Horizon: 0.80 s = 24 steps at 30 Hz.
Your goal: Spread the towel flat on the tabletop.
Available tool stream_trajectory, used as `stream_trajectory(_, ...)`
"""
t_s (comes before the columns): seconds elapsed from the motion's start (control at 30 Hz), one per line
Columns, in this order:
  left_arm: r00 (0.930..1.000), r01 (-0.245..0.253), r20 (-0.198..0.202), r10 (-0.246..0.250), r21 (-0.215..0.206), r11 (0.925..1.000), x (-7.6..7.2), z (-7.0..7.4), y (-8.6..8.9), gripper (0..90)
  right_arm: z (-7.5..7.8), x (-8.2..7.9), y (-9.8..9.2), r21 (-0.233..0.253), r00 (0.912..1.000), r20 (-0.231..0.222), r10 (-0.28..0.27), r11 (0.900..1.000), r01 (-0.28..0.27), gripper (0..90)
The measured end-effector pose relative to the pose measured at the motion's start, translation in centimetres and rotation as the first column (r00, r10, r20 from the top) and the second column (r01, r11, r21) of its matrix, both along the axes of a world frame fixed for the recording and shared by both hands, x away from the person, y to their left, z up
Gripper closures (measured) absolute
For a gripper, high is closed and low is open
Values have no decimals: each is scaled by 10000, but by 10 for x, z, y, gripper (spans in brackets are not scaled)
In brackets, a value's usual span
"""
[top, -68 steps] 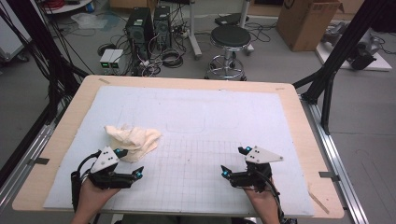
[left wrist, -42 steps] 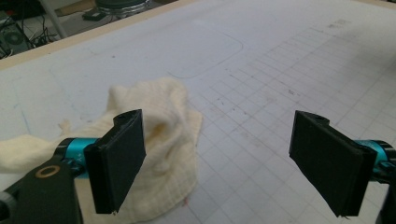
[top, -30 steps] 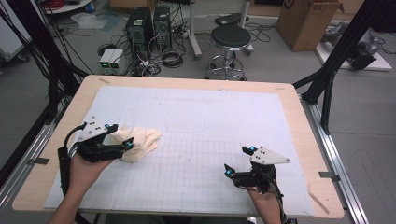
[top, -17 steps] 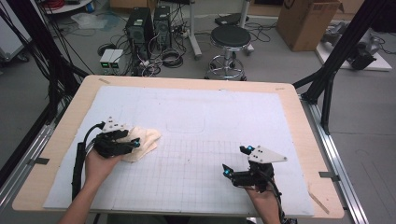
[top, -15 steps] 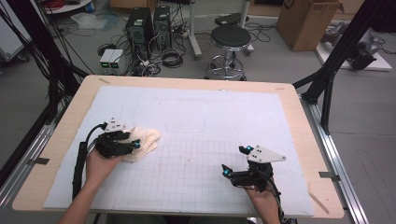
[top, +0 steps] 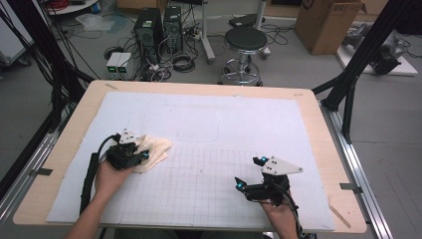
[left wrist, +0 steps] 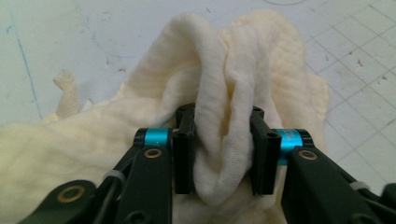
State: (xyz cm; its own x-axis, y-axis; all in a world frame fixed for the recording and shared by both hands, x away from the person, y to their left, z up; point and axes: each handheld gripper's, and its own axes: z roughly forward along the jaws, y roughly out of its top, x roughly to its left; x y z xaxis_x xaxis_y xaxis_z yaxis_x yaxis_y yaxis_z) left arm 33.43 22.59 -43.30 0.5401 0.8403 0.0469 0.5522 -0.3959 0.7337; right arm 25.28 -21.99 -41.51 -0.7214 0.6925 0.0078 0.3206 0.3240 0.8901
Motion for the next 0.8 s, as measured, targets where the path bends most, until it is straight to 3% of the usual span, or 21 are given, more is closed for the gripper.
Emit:
stream_trajectory(0.1,9997,-237,-71,235,-314,9992,0,-1,2,722,0,1,1,-21,10000,-1,50,10000,-50,99)
stream_trajectory(0.3,9998,-183,58,183,-88,9998,-1,0,1,759,-2,3,5,-104,9999,-40,150,9998,-151,99)
stream_trajectory(0.53,9994,-270,177,287,-919,9954,-4,9,3,781,-2,3,4,-126,9999,-58,153,9998,-153,99)
stream_trajectory(0.8,9988,13,480,40,-1110,9938,-10,26,2,782,-2,3,5,-119,9999,-68,141,9998,-142,99)
